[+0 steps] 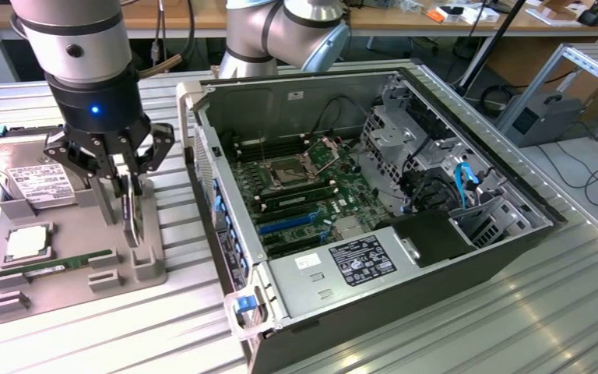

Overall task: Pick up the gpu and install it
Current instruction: 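Pick up the gpu and move the gpu toward the slot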

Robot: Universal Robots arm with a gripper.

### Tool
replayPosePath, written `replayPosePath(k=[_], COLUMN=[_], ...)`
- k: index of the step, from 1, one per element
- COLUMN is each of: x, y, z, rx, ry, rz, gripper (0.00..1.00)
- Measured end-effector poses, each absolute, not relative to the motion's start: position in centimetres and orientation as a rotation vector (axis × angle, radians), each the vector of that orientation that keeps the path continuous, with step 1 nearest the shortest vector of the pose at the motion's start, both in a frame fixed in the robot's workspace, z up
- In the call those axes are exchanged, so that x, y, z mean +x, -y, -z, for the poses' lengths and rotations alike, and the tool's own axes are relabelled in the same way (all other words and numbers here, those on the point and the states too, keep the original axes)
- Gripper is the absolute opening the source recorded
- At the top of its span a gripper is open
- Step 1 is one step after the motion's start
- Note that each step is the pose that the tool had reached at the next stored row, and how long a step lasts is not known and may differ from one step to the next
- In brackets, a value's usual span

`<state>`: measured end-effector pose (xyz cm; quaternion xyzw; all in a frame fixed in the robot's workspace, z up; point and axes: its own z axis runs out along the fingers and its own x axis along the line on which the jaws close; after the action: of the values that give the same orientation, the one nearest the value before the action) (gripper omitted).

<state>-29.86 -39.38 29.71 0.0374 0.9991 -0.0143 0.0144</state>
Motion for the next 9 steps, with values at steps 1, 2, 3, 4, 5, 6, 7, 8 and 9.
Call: replayPosePath(k=[1,2,3,4,5,6,7,8,9], x=[-29.86,-29.86,-29.86,-29.86,-29.86,-29.86,-29.86,-29.86,-29.86], y=[39.38,39.38,39.38,39.38,39.38,39.38,39.38,39.38,39.38], z=[-29.75,-29.79,-29.82,-29.85,-29.9,-29.96,-30.02,-30.07,-30.11], rx=[0.116,0.116,0.116,0.116,0.116,0.116,0.116,0.116,0.116], ry=[-3.11,-3.11,-3.11,-3.11,-3.11,-3.11,-3.11,-3.11,-3.11], rz=[0.045,0.045,0.045,0.045,0.045,0.045,0.045,0.045,0.045], gripper=[0.27,0.27,0.27,0.27,0.27,0.27,0.27,0.27,0.27])
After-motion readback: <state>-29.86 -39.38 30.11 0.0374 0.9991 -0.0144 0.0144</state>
